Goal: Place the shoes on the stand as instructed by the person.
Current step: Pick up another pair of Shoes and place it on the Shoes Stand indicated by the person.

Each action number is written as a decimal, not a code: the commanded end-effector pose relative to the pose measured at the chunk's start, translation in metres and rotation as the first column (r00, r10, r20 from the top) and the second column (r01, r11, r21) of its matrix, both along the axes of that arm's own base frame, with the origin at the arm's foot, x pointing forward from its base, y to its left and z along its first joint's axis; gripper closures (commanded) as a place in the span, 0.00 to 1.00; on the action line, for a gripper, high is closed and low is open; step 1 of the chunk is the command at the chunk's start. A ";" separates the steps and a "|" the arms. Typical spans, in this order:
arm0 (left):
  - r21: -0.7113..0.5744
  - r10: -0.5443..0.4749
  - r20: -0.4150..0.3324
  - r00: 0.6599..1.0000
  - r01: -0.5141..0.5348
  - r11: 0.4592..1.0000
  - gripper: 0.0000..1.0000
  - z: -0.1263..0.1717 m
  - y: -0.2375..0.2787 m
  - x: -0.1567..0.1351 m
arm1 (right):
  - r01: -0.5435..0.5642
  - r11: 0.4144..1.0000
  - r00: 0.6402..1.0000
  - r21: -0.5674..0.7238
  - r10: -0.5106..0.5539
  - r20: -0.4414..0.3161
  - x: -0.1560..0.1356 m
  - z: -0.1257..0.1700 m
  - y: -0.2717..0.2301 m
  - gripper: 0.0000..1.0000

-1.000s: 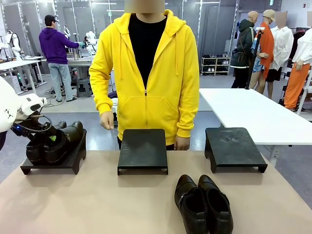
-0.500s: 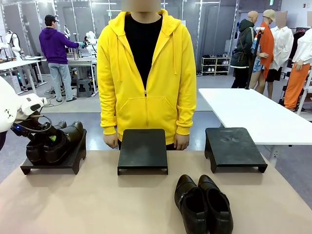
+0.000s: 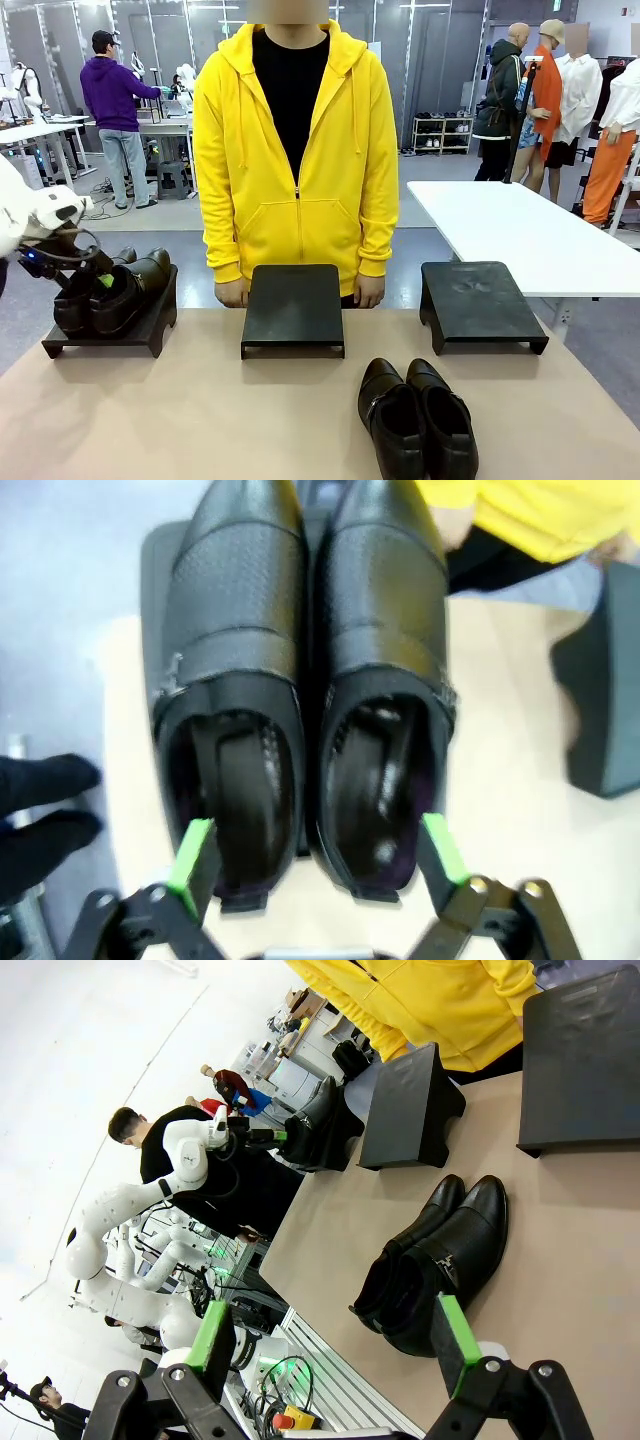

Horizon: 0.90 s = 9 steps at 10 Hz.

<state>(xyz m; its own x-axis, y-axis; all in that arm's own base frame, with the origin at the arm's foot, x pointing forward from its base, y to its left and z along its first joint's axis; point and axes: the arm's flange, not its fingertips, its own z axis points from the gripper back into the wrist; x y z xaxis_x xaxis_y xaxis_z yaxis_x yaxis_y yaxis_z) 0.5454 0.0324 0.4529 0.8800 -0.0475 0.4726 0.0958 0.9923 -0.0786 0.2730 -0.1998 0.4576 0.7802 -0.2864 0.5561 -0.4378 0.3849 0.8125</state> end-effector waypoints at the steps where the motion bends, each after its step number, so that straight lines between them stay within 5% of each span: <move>1: -0.053 -0.066 -0.098 0.993 0.061 0.997 0.00 0.052 0.040 -0.025 | -0.001 1.000 1.000 0.007 0.001 0.013 0.000 0.001 0.000 0.00; 4: -0.333 -0.248 -0.126 0.960 0.195 0.923 0.00 0.096 0.082 -0.089 | -0.001 1.000 1.000 0.007 0.001 0.013 0.000 0.001 0.000 0.00; 6: -0.584 -0.357 -0.049 0.933 0.263 0.768 0.00 0.086 0.118 -0.138 | -0.001 1.000 1.000 0.007 0.001 0.013 0.000 0.001 0.000 0.00; 9: -0.817 -0.354 0.174 0.919 0.335 0.469 0.00 0.034 0.178 -0.225 | -0.001 1.000 1.000 0.007 0.001 0.013 0.000 0.001 0.000 0.00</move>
<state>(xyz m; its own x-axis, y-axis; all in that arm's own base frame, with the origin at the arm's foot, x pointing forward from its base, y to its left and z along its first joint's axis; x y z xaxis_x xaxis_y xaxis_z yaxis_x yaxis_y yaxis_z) 0.3365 0.1958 0.5076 0.8886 0.0258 0.4580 0.3923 0.4750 -0.7878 0.2735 -0.1999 0.4570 0.7817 -0.2861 0.5541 -0.4364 0.3838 0.8138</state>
